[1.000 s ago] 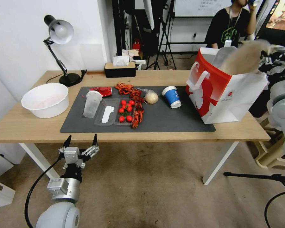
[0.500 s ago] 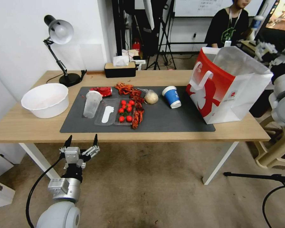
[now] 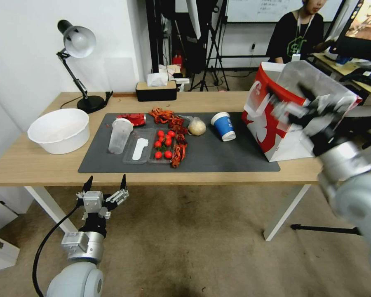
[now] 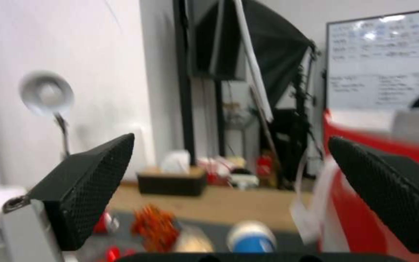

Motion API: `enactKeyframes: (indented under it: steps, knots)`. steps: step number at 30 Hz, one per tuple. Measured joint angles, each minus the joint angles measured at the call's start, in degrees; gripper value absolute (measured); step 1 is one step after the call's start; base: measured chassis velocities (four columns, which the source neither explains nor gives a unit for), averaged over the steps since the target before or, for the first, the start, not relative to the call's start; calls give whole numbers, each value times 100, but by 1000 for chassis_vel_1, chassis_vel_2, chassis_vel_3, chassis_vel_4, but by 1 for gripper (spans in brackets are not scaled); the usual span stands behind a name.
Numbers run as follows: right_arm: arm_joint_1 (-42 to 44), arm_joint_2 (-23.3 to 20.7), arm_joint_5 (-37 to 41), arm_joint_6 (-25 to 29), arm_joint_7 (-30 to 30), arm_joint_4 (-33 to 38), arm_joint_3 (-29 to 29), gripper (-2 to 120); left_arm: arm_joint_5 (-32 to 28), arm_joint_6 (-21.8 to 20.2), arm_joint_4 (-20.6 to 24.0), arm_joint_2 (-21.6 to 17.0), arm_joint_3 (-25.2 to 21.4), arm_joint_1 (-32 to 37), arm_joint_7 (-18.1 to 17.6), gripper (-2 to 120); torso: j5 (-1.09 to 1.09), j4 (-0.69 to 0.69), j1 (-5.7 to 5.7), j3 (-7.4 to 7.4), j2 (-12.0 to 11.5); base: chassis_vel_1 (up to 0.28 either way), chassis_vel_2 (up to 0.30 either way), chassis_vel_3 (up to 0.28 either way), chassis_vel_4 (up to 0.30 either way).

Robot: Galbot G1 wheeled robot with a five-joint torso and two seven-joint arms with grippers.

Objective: Pick up the trash from the table and place it into the takeout bag.

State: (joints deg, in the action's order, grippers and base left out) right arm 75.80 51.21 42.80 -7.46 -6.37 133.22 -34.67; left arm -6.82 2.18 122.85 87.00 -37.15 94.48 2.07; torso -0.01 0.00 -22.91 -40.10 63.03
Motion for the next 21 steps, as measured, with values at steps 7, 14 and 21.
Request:
enactKeyframes:
  steps: [7, 14, 21]
  knots:
    - [849, 366, -1165, 341, -506, 20, 376, 100, -23, 16, -41, -38, -9, -13, -10, 100, 1, -1, 0, 0, 0, 0, 0, 0, 0]
    - [1551, 914, -2042, 844, -878, -208, 1008, 100, -41, 32, -63, -77, -12, -17, -13, 100, 1, -1, 0, 0, 0, 0, 0, 0, 0]
    - [1821, 1264, -2605, 1348, -1202, -794, 1587, 100, -47, 50, -106, -124, -21, -30, -16, 100, 1, 0, 0, 0, -1, 0, 0, 0, 0]
